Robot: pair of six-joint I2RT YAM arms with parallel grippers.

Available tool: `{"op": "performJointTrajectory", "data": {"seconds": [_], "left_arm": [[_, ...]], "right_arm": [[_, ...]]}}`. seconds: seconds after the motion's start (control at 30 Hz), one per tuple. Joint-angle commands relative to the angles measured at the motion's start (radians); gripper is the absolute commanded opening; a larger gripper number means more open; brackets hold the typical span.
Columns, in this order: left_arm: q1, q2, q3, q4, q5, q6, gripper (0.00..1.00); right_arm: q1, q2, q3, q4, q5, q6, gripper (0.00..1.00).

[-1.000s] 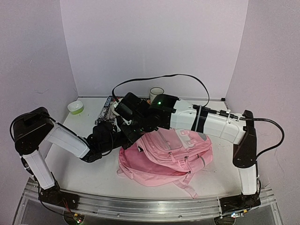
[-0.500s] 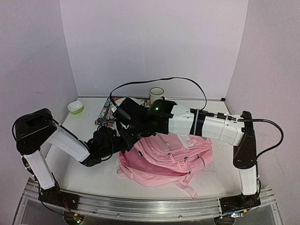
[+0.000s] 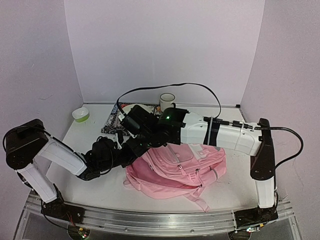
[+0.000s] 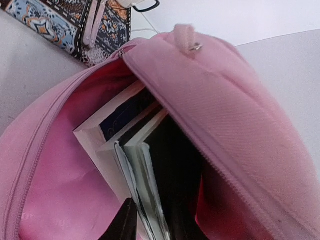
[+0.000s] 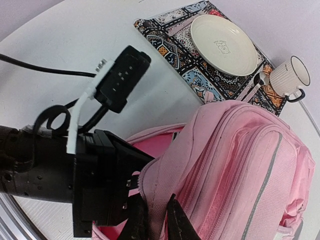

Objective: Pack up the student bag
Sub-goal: Place the book in the largest pocket of the bag, then adjust the student bag at the center of the board.

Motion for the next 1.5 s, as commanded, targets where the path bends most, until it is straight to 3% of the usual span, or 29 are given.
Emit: {"op": "performJointTrajectory", "data": {"seconds": [0.0,0.07,0.17,0.33,0.47,0.67,0.8,1.07,1.2,1.47], "left_arm": [[-0.010,0.070,0.107,0.044,0.094,0.007,0.10],[-0.016,0.089,0.136,0.044,0.101,0.019,0.04],[-0.020,0.092,0.149,0.043,0.103,0.031,0.05],[-0.019,-0.016,0.027,0.037,0.024,0.071,0.34],[-0.018,-0.163,-0.096,-0.044,-0.062,0.100,0.55],[-0.015,-0.435,-0.193,-0.320,-0.200,0.165,0.73],[-0.013,-0.572,-0.186,-0.487,-0.243,0.258,0.81],[-0.013,-0.610,-0.029,-0.740,-0.165,0.402,0.85],[-0.013,-0.524,0.062,-0.849,-0.113,0.424,0.85],[-0.013,-0.289,0.160,-0.872,0.000,0.425,0.82]], "right_arm": [[0.007,-0.052,0.009,0.026,0.008,0.006,0.15],[0.007,-0.052,0.006,0.026,0.010,0.007,0.15],[0.007,-0.051,0.004,0.026,0.004,0.010,0.15],[0.007,-0.056,-0.015,0.026,-0.006,0.015,0.18],[0.007,-0.068,-0.040,0.026,-0.034,0.021,0.34],[0.000,-0.118,-0.117,0.026,-0.033,0.016,0.62],[-0.021,-0.189,-0.218,0.026,-0.039,0.035,0.72],[-0.057,-0.402,-0.503,0.000,-0.023,0.100,0.85],[-0.120,-0.512,-0.681,-0.020,-0.041,0.181,0.86],[-0.189,-0.644,-0.941,-0.054,-0.067,0.283,0.87]]}}
